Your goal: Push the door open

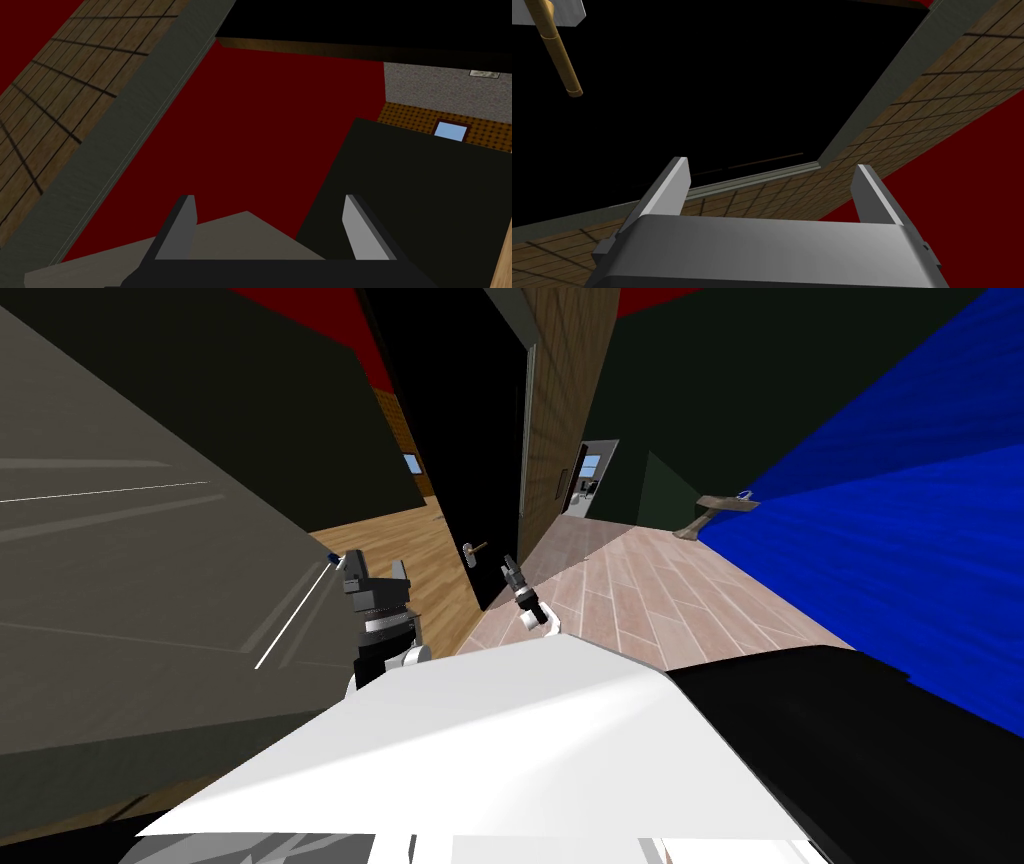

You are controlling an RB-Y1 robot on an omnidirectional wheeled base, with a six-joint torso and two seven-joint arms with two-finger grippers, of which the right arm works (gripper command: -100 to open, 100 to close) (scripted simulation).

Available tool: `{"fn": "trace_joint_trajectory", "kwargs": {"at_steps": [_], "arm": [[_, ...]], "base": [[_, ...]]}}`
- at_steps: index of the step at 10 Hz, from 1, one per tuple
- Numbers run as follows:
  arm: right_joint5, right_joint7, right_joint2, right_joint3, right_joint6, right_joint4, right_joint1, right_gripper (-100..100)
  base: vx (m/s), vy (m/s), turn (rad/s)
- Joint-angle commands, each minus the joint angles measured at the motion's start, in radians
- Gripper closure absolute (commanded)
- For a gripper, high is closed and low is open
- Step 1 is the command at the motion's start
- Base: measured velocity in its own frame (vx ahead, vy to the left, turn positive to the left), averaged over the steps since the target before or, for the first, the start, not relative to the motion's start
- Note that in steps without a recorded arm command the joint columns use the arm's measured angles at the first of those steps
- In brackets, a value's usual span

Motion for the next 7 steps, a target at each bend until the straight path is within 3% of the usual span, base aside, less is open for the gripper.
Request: {"fn": "trace_joint_trajectory", "kwargs": {"at_steps": [1, 7], "arm": [[0.001, -0.022, -0.004, 0.017, 0.004, 0.047, -0.032, -100], [0.01, -0.088, -0.004, 0.085, 0.004, 0.227, -0.145, -100]], "base": [[0.104, -0.072, 0.03], [0.102, -0.073, 0.026]]}}
